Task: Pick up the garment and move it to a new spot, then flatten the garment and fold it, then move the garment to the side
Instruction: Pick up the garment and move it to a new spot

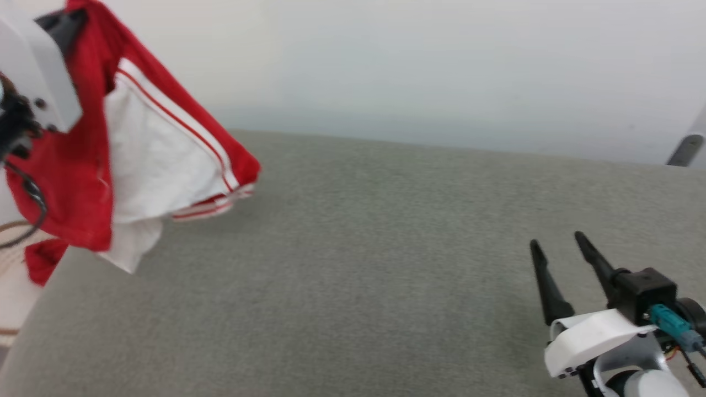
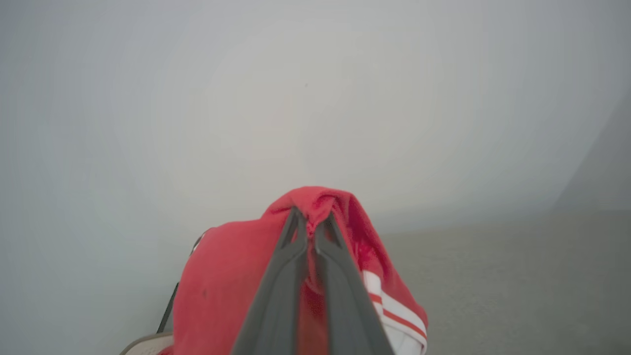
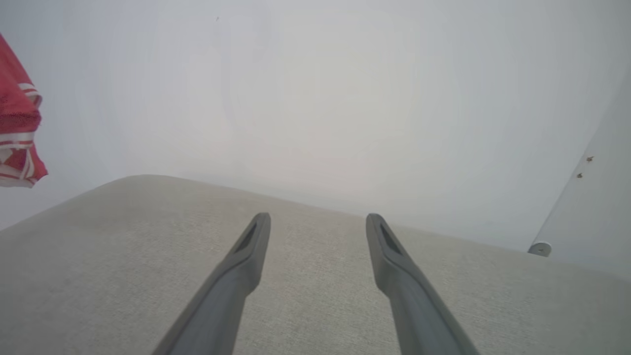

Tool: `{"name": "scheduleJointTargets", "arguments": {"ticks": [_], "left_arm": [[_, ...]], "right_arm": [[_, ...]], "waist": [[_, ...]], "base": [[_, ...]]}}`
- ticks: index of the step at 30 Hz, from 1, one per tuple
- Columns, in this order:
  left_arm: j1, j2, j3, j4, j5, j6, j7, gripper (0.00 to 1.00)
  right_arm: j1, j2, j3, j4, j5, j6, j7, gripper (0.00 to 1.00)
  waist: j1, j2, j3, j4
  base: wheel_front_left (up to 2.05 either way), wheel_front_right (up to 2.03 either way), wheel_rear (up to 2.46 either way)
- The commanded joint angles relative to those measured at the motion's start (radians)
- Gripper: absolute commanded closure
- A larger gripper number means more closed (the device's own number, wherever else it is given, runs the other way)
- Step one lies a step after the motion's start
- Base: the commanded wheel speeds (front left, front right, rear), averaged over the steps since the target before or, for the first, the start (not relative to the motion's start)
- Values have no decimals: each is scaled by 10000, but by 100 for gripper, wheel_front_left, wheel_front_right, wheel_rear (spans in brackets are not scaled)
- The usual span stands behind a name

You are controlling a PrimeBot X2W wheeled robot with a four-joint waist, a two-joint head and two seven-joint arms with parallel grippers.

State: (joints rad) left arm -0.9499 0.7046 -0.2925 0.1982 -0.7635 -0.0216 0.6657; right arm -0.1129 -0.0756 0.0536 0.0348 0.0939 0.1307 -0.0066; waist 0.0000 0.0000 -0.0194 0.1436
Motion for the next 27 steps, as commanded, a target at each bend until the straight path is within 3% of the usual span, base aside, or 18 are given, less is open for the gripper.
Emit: {"name": "scheduleJointTargets", "arguments": {"ticks": [1,13,21,27], "left_arm": [[179,-20,21,-337,-136,164,147,100],[766,-358,-230,-2903,-498,1094,1130,100],[583,-1127,-912,-3393,-577,1036,1253,100],[556,-1495,-1521,-3141,-458,944,1486,100]], "right_arm": [[80,16,-121,-24,-91,1,-42,0],[-16,-146,-1336,61,-382,1,-189,0],[16,-41,-2383,78,-563,1,-367,0],[-43,127,-2562,145,-573,1,-555,0]], "waist": [[0,0,-84,-427],[0,0,311,-2309],[0,0,941,-3360],[0,0,1473,-3899]], "base": [[0,0,0],[0,0,0],[0,0,0],[0,0,0]]}}
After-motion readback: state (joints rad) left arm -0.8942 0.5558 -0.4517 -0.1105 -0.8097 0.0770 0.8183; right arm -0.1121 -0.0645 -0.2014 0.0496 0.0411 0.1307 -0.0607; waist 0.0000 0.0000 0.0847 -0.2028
